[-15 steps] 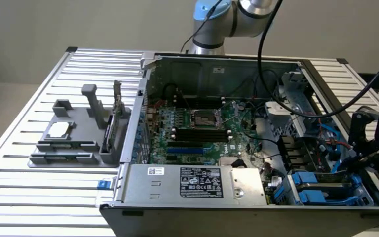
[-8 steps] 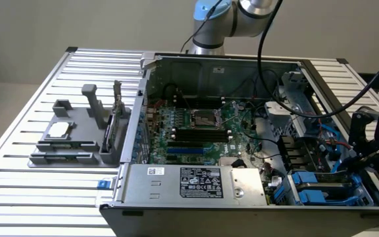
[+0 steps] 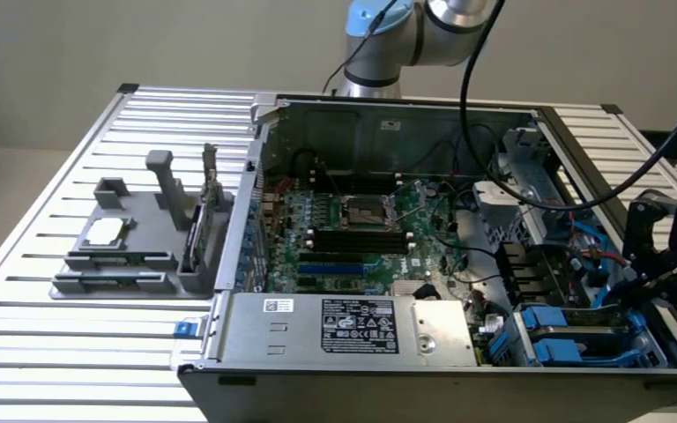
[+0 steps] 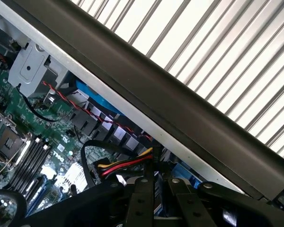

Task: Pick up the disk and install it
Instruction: 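Insert the first disk wire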

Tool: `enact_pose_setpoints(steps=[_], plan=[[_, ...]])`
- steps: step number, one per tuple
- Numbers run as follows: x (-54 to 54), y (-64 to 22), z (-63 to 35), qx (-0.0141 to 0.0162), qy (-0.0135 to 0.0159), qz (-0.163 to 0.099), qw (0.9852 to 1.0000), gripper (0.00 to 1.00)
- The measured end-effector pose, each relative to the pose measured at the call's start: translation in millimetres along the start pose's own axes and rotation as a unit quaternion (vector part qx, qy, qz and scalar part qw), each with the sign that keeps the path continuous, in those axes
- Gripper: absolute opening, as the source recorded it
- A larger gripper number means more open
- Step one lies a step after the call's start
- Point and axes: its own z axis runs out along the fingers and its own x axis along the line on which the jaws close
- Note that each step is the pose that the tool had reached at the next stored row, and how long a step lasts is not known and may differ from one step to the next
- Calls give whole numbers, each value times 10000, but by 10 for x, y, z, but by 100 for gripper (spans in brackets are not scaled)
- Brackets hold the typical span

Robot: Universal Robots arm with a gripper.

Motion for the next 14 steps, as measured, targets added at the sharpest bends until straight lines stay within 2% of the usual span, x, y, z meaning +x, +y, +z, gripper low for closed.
enact_pose_setpoints(steps=[3, 9, 14], plan=[[12, -13, -12, 0, 2, 0, 10000, 16], [69, -70, -90, 7, 38, 4, 10000, 16], [120, -127, -126, -22, 68, 41, 10000, 16]])
